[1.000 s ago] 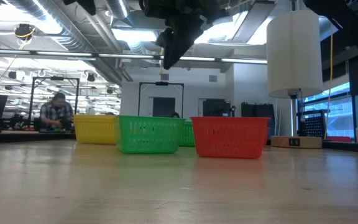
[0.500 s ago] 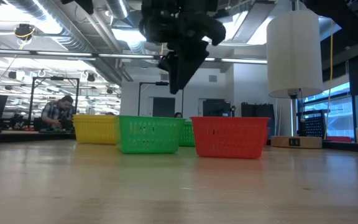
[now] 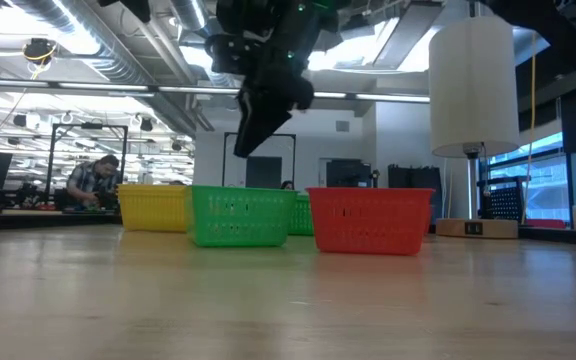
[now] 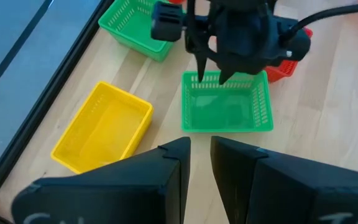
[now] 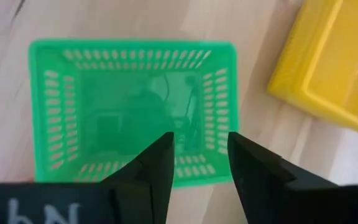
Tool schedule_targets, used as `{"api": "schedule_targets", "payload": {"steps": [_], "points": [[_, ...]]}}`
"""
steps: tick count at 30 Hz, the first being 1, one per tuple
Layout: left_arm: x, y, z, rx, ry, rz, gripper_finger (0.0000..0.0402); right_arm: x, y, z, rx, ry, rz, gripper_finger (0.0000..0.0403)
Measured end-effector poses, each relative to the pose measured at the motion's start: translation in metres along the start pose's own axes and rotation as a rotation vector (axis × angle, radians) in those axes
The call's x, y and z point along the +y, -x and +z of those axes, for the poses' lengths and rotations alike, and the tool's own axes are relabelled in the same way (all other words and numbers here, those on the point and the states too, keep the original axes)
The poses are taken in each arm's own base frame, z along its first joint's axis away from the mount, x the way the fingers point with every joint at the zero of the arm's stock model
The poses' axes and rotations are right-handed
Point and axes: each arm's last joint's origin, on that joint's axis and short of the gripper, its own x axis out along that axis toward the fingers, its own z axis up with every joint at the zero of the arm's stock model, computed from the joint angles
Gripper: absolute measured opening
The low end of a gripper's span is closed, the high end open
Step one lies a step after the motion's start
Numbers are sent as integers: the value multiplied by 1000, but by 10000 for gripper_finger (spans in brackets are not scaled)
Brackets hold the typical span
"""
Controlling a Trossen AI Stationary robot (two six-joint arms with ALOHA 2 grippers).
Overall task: Stack baskets by color
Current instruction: Stack the bottom green bin on top of the top green bins
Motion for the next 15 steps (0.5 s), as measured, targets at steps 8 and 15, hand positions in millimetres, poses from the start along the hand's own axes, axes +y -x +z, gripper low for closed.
{"api": "schedule_targets", "payload": {"steps": [8, 15], "points": [[0, 0, 0, 1, 0, 0, 55, -23, -9, -7, -69, -47, 40, 149], [0, 0, 0, 0, 0, 1, 55, -33, -18, -13, -110, -72, 120, 149]]}}
